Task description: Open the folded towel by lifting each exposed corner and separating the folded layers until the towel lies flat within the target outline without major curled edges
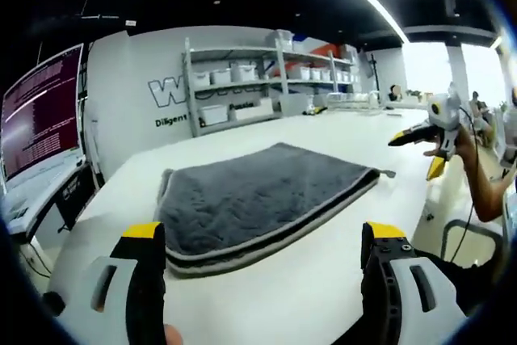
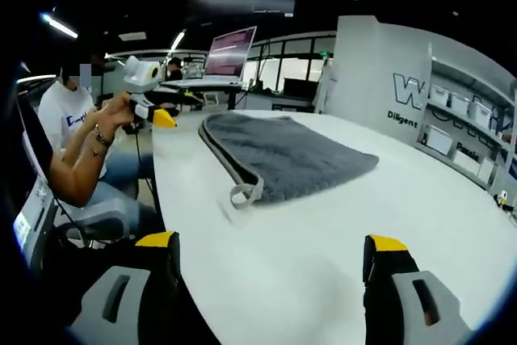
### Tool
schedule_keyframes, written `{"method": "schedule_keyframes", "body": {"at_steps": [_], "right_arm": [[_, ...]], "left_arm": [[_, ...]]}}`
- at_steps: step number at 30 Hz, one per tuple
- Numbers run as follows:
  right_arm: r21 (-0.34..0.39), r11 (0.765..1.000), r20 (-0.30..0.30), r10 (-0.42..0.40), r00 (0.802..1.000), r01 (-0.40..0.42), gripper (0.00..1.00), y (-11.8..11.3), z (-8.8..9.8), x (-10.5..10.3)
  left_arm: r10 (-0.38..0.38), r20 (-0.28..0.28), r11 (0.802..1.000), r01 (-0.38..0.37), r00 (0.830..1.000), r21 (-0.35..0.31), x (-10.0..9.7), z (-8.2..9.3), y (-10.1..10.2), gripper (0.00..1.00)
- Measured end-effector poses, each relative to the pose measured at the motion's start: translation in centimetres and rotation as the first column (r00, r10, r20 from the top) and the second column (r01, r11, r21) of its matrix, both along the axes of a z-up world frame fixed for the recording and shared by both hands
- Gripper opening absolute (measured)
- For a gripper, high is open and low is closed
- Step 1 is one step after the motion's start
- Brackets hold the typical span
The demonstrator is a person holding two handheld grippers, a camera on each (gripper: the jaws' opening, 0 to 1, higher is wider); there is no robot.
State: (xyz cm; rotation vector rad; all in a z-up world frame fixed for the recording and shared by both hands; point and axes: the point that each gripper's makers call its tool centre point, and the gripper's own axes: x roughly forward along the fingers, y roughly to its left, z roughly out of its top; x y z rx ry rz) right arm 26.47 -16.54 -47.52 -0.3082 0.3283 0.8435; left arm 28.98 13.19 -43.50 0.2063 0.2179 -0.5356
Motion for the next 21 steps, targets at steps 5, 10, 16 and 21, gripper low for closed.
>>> {"method": "schedule_keyframes", "body": {"at_steps": [5, 10, 16, 21], "right_arm": [[-0.012, 1.0, 0.001, -0.007, 1.0, 0.007, 0.95, 0.6, 0.5, 0.3], [-0.025, 1.0, 0.005, -0.009, 1.0, 0.009, 0.95, 1.4, 1.1, 0.6], [-0.028, 1.0, 0.006, -0.014, 1.0, 0.014, 0.95, 2.2, 1.5, 1.0], [-0.035, 0.999, 0.008, -0.017, 1.0, 0.018, 0.95, 2.9, 2.0, 1.4]], "left_arm": [[0.009, 0.021, 1.0, -0.009, 1.0, -0.011, -0.3, 0.2, 0.8, 0.99], [0.026, 0.021, 1.0, -0.026, 0.999, -0.01, -0.6, -0.3, 1.4, 0.99], [-0.002, 0.024, 0.999, 0.003, 1.0, -0.043, -0.9, 0.2, 1.0, 0.97], [-0.043, 0.008, 0.998, 0.043, 0.999, -0.041, -1.6, -0.3, 0.2, 0.97]]}}
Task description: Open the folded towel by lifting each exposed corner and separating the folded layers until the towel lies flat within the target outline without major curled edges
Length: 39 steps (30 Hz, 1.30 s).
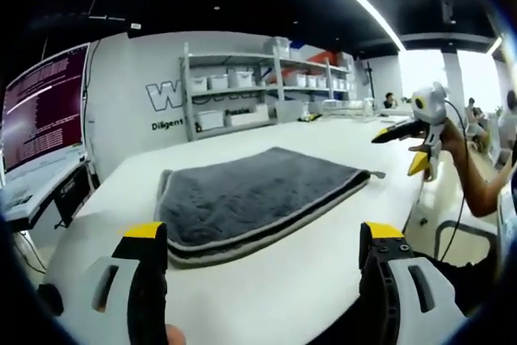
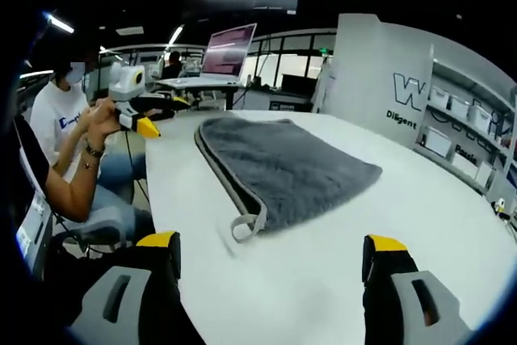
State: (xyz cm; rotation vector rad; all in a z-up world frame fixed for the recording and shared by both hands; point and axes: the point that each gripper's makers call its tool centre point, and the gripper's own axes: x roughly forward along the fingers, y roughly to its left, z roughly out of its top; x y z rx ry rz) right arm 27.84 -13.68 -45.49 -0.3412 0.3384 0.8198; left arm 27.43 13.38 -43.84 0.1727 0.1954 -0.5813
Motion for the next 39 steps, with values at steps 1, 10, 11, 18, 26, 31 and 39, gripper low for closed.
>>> {"method": "schedule_keyframes", "body": {"at_steps": [1, 10, 11, 18, 26, 31, 39], "right_arm": [[0.0, 1.0, 0.001, -0.001, 1.0, 0.001, 0.94, 0.0, 0.1, 0.1], [-0.028, 1.0, 0.024, 0.014, 1.0, -0.013, 0.94, 4.1, 0.7, 1.7], [-0.027, 1.0, 0.027, 0.012, 1.0, -0.011, 0.95, 4.8, 1.1, 2.1], [-0.009, 0.999, 0.039, 0.051, 0.998, -0.051, 0.92, 10.2, 2.6, 3.4], [-0.014, 0.972, 0.099, 0.233, 0.967, -0.233, 0.8, 18.4, 4.6, 2.9], [-0.074, 0.953, 0.136, 0.301, 0.944, -0.293, 0.75, 22.7, 5.3, 2.6], [-0.162, 0.929, 0.13, 0.353, 0.926, -0.332, 0.61, 28.3, 3.4, 4.3]], "left_arm": [[-0.003, -0.004, 1.0, 0.003, 1.0, -0.001, -0.1, -0.1, -0.1, 0.97], [-0.06, 0.018, 0.998, 0.061, 0.998, -0.025, -1.7, 0.7, -0.4, 0.94], [-0.059, 0.016, 0.998, 0.059, 0.998, -0.025, -1.7, 0.7, -0.3, 0.94], [-0.017, 0.006, 1.0, 0.017, 1.0, 0.01, -1.7, 0.4, 1.1, 0.94], [0.043, 0.002, 0.999, -0.043, 0.999, -0.002, -1.6, 0.4, 3.4, 0.94], [0.051, -0.002, 0.999, -0.051, 0.999, -0.009, -2.2, 0.6, 4.0, 0.95], [0.027, 0.015, 1.0, -0.027, 1.0, -0.013, -2.8, 1.1, 4.0, 0.95]]}}
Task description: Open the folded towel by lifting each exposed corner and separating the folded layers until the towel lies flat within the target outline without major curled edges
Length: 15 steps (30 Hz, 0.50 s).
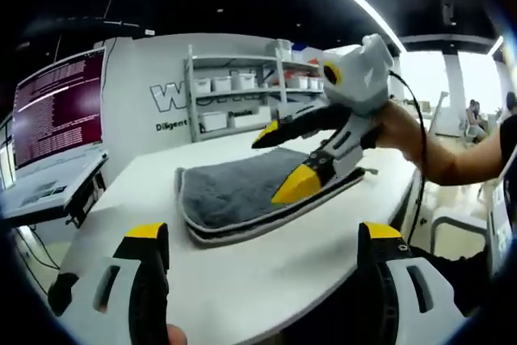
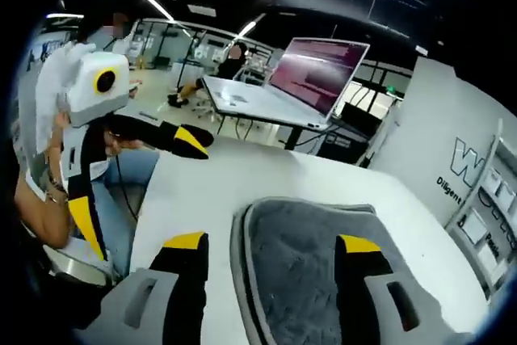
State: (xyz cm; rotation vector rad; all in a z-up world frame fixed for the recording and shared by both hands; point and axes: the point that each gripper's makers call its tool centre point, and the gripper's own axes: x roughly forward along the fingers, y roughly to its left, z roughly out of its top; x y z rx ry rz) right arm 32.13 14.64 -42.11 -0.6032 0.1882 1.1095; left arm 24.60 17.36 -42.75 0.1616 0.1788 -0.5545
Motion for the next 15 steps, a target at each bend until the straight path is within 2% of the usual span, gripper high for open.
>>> {"method": "schedule_keyframes", "body": {"at_steps": [5, 9, 15], "right_arm": [[-0.06, 0.998, 0.003, 0.019, 1.0, -0.018, 0.48, 2.0, -2.2, 0.1], [-0.08, 0.997, -0.006, 0.021, 1.0, -0.022, 0.46, 3.6, -3.7, 0.5], [-0.091, 0.996, 0.007, -0.013, 1.0, 0.014, 0.33, 4.5, -4.8, 2.4]], "left_arm": [[0.019, 0.012, 1.0, -0.019, 1.0, -0.016, -0.4, 0.4, 0.9, 0.95], [0.031, 0.018, 0.999, -0.031, 0.999, -0.013, -0.5, 0.5, 1.4, 0.95], [0.025, 0.022, 0.999, -0.024, 0.999, -0.036, -0.7, 0.6, 1.7, 0.95]]}}
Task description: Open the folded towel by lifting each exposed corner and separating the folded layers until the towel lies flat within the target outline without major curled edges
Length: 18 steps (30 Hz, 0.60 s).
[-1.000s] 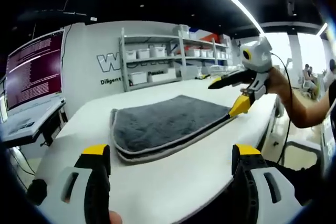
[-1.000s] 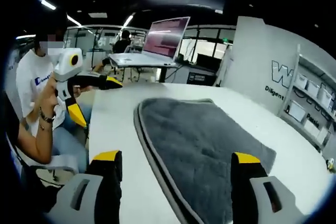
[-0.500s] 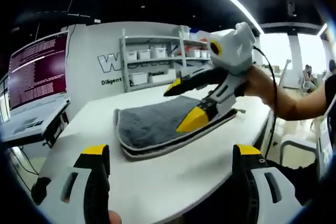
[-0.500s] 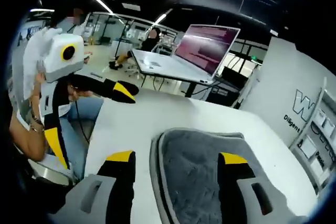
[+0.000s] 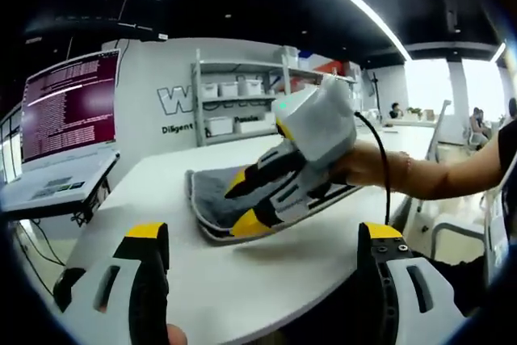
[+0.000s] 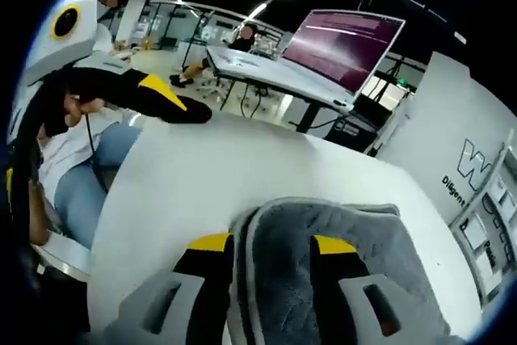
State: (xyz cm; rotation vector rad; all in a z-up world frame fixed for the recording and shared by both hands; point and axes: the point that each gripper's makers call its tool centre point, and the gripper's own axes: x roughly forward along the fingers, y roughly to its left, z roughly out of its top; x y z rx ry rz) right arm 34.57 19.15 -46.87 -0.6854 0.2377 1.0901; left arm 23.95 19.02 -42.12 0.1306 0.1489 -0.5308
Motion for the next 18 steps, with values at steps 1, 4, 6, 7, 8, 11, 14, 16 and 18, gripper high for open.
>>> {"method": "schedule_keyframes", "body": {"at_steps": [1, 4, 6, 7, 8, 11, 14, 16, 18], "right_arm": [[-0.001, 1.0, 0.001, -0.004, 1.0, 0.004, 0.32, 0.0, -0.1, 0.2], [-0.031, 1.0, -0.021, -0.007, 1.0, 0.006, 0.3, 0.0, -1.2, 0.6], [-0.032, 0.999, -0.039, 0.005, 0.999, -0.006, 0.25, 0.1, -1.7, 0.4], [-0.021, 1.0, -0.046, 0.011, 0.999, -0.012, 0.22, 0.2, -1.8, 0.3], [-0.001, 1.0, -0.055, 0.018, 0.998, -0.018, 0.2, 0.4, -1.7, 0.2], [0.038, 0.999, -0.064, 0.027, 0.998, -0.025, 0.15, 0.5, -1.5, 0.1], [0.06, 0.998, -0.063, 0.03, 0.998, -0.027, 0.11, 0.5, -1.1, 0.1], [0.085, 0.996, -0.062, 0.029, 0.998, -0.024, 0.09, 0.4, -0.7, 0.1], [0.156, 0.988, -0.086, 0.03, 0.996, -0.016, 0.06, 0.6, 0.2, 0.3]], "left_arm": [[0.001, 0.001, 1.0, -0.001, 1.0, -0.001, 0.0, 0.0, 0.0, 0.95], [-0.009, 0.003, 1.0, 0.009, 1.0, -0.008, -0.1, 0.0, 0.1, 0.95], [-0.007, 0.004, 1.0, 0.007, 1.0, -0.016, -0.1, 0.1, 0.3, 0.95], [-0.004, 0.004, 1.0, 0.004, 1.0, -0.019, 0.0, 0.1, 0.3, 0.95], [-0.003, 0.004, 1.0, 0.003, 1.0, -0.022, 0.0, 0.1, 0.4, 0.95], [-0.009, 0.001, 1.0, 0.009, 1.0, -0.023, -0.1, -0.1, 0.3, 0.95], [-0.009, 0.001, 1.0, 0.009, 1.0, -0.024, -0.1, -0.2, 0.2, 0.95], [-0.012, 0.0, 1.0, 0.012, 1.0, -0.023, -0.1, -0.3, 0.1, 0.95], [-0.014, -0.003, 1.0, 0.014, 1.0, -0.021, -0.1, -0.4, 0.0, 0.95]]}}
